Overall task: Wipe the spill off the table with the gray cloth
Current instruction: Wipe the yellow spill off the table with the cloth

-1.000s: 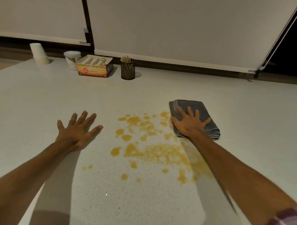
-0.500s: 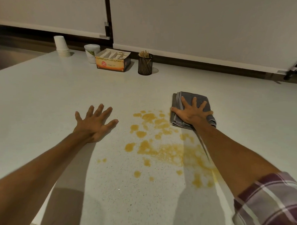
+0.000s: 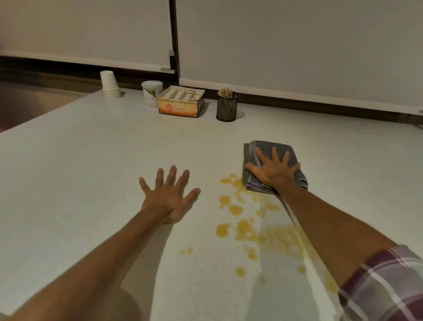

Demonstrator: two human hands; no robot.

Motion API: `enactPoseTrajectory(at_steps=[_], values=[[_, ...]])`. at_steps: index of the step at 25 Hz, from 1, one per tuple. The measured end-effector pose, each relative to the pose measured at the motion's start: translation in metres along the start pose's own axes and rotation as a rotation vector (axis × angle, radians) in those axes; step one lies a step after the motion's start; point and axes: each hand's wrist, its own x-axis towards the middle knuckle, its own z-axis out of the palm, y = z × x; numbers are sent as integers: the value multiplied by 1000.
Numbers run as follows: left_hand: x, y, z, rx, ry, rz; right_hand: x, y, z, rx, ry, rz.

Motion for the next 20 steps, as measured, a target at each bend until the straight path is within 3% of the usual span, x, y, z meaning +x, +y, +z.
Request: enactPoseTrajectory(at_steps=[4, 8, 14, 20], values=[[-1, 0, -1, -7, -13, 15, -12, -70, 18, 28, -22, -120], [0, -1, -2, -23, -11, 11, -30, -59, 36, -21, 15, -230], [2, -1, 2, -21, -12, -3, -9, -89, 21, 39, -9, -63], [2, -2, -2, -242, 42, -34, -71, -136, 40, 33, 7, -103]])
